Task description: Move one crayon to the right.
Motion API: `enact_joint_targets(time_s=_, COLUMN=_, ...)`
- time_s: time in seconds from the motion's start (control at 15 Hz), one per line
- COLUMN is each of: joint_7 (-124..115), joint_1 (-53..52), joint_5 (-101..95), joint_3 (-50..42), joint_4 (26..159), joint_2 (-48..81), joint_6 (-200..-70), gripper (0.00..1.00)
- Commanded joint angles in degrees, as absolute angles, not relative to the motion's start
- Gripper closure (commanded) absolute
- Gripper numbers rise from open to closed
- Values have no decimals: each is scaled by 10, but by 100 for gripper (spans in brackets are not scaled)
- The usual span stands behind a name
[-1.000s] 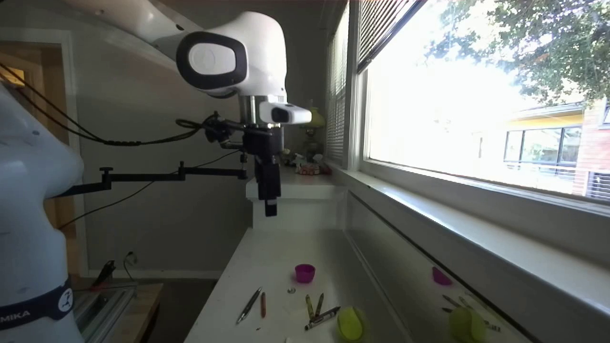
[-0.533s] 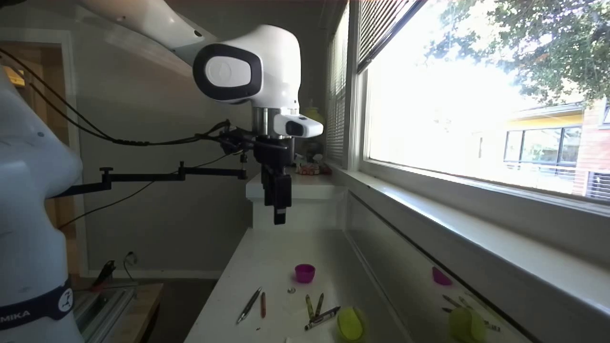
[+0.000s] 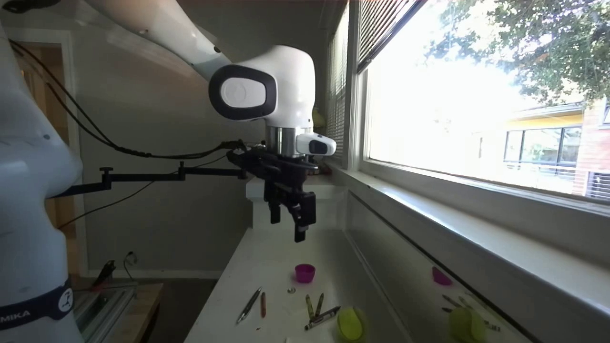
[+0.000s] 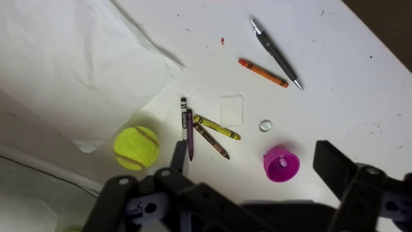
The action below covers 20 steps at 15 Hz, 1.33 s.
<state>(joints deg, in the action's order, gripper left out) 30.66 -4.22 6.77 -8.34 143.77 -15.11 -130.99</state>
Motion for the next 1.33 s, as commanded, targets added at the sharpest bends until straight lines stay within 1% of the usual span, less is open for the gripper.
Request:
enact_joint_targets(time_s=0.0, joint_7=417, joint_1=-58, joint_5=83, joint_3=-78, joint_4=1383, joint_2=-68, joint_6=-1338, gripper=0)
enact_joint_targets(time_s=0.07, joint_7=366, joint_1=-38, joint_5=70, joint_3=-71, joint_4=1419, joint_2=-116, joint_6=-1324, gripper=0)
enact_joint_targets(time_s=0.33, joint_7=397, joint_1=-39, joint_5=70, joint_3=-60, joint_4=1392, joint_2=-72, joint_6=-1333, gripper=0)
enact_joint_targets(time_s=0.87, joint_7=509, joint_1=-34, joint_5=72, joint_3=-40, joint_4=1350, joint_2=12, joint_6=-1421, gripper=0)
enact_joint_targets(time_s=1.27, joint_7=525, joint_1=-27, joint_5=87, joint_3=-2, joint_4=1295, joint_2=62, joint_6=-1407, gripper=0)
